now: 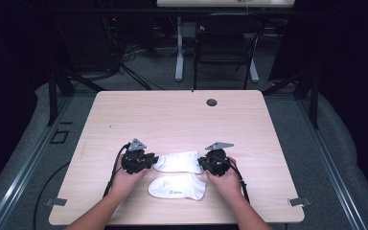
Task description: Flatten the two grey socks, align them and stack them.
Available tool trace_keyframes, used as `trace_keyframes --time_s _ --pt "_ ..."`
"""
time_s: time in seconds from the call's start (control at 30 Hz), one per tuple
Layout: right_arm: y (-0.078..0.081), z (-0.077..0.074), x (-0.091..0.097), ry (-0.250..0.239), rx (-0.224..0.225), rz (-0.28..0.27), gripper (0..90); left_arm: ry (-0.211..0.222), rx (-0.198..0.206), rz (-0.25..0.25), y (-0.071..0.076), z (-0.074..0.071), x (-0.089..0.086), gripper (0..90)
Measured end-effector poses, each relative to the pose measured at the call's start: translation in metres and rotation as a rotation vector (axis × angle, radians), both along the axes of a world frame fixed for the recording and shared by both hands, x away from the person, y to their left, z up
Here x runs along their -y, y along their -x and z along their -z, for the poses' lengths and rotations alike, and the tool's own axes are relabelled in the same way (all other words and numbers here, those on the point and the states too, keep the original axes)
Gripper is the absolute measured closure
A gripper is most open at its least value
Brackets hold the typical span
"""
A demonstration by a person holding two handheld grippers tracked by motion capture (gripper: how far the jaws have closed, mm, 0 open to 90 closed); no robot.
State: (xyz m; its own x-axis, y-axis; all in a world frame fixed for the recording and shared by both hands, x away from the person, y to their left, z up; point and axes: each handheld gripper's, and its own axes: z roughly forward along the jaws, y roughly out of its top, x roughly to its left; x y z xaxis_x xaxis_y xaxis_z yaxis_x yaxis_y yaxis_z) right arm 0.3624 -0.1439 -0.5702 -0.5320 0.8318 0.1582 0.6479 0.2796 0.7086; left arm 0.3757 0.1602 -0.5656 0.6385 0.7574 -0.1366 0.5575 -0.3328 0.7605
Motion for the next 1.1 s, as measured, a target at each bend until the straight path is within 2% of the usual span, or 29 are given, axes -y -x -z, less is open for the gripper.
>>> trace_keyframes --time_s 0.2,0.3,0.5,0.73,0.8,0.9,1.03,1.1 --pt "-0.001 -0.002 0.005 0.0 0.028 0.025 76.7 -0.03 -0.025 -0.016 -0.008 0.007 0.002 66.9" --pt "-0.003 -0.001 0.008 -0.007 0.031 0.04 71.9 -0.047 -0.026 -0.009 -0.01 0.012 0.005 64.8" --pt "-0.006 0.003 0.011 -0.003 0.024 0.056 68.3 -0.068 -0.022 0.008 -0.008 0.015 0.01 65.3" --pt "-0.01 0.01 0.011 0.007 0.015 0.065 65.0 -0.086 0.0 0.05 -0.005 0.016 0.014 74.2" --pt "-0.01 0.011 0.011 0.006 0.015 0.059 66.2 -0.083 -0.001 0.053 -0.004 0.016 0.014 76.9" --pt "-0.01 0.011 0.01 0.006 0.016 0.049 72.9 -0.072 -0.01 0.059 -0.004 0.016 0.014 81.5" --pt "-0.01 0.01 0.008 0.006 -0.011 0.031 83.0 -0.052 -0.025 0.057 -0.005 0.017 0.013 86.0" --pt "-0.01 0.01 0.008 -0.001 -0.018 0.026 85.1 -0.043 -0.029 0.055 -0.005 0.017 0.013 86.4"
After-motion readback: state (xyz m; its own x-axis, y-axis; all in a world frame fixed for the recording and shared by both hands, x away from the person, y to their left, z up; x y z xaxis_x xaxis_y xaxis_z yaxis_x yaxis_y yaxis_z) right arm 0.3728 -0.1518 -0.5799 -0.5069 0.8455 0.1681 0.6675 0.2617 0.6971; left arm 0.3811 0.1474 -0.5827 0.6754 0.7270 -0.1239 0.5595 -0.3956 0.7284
